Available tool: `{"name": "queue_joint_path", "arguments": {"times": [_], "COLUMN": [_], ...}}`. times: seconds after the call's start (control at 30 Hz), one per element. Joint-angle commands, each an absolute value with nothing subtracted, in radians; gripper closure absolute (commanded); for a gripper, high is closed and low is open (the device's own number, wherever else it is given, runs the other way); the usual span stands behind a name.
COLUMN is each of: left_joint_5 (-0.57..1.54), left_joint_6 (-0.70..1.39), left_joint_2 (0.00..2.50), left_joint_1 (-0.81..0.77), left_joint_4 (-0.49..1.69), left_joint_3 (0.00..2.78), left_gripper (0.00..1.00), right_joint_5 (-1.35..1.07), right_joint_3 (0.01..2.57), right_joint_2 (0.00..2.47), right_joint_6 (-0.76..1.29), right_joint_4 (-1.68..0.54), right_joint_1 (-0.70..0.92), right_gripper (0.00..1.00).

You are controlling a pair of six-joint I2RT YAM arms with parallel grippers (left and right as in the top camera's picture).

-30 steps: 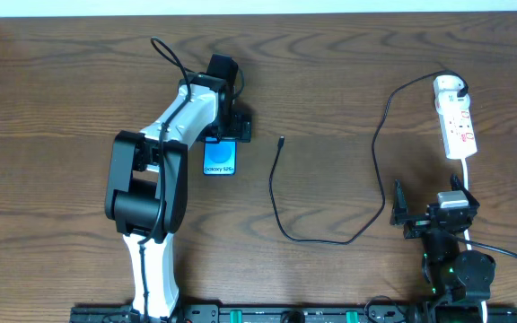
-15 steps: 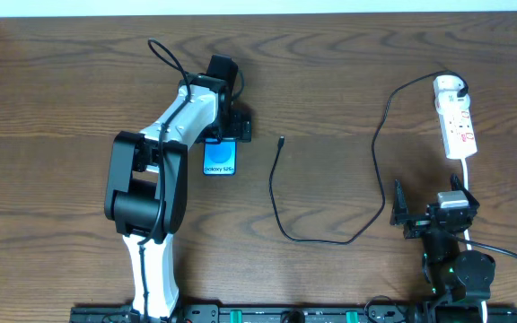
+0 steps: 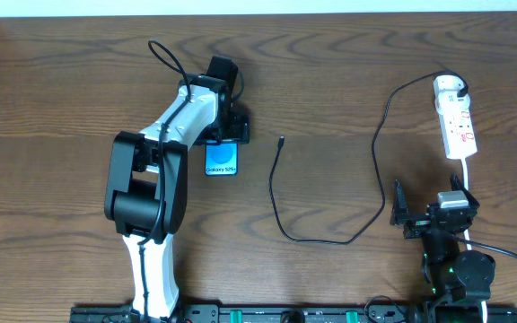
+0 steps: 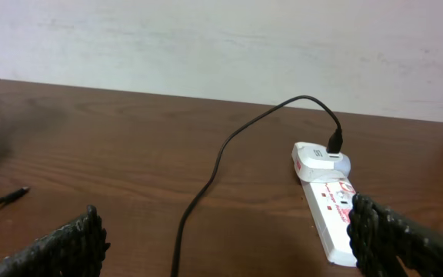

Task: Plug charger to phone and switch on socket
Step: 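Grasp the phone's bottom edge with the left gripper and lift it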

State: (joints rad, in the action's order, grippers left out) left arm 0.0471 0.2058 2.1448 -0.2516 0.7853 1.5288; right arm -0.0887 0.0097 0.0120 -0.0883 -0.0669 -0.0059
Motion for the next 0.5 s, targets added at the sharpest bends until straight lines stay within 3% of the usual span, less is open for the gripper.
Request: {"name": "queue_joint_path", "arguments": {"times": [0.0,0.23,0.47], "left_joint_5": [0.002,0.002,0.002], "left_joint_6": [0.201,0.201,0.201], "left_joint_2": [2.170,2.170,2.167], "left_joint_1": [-0.252,-0.252,-0.252], "left_joint_4": [0.803,0.803,0.814], "left_joint_3": [1.494,1.494,1.520], "left_gripper": [0.12,0.26,0.27], "right_joint_5": [-0.081,-0.081,-0.081], "right_joint_3": [0.006,0.006,0.006], "right_joint_2": [0.007,0.007,0.007], "right_joint_6": [-0.098,-0.098,-0.098], "right_joint_4": [-0.069,-0.069,-0.069], "right_joint_1": [0.002,0.002,0.002], "right_gripper": [0.01,0.01,0.01]}}
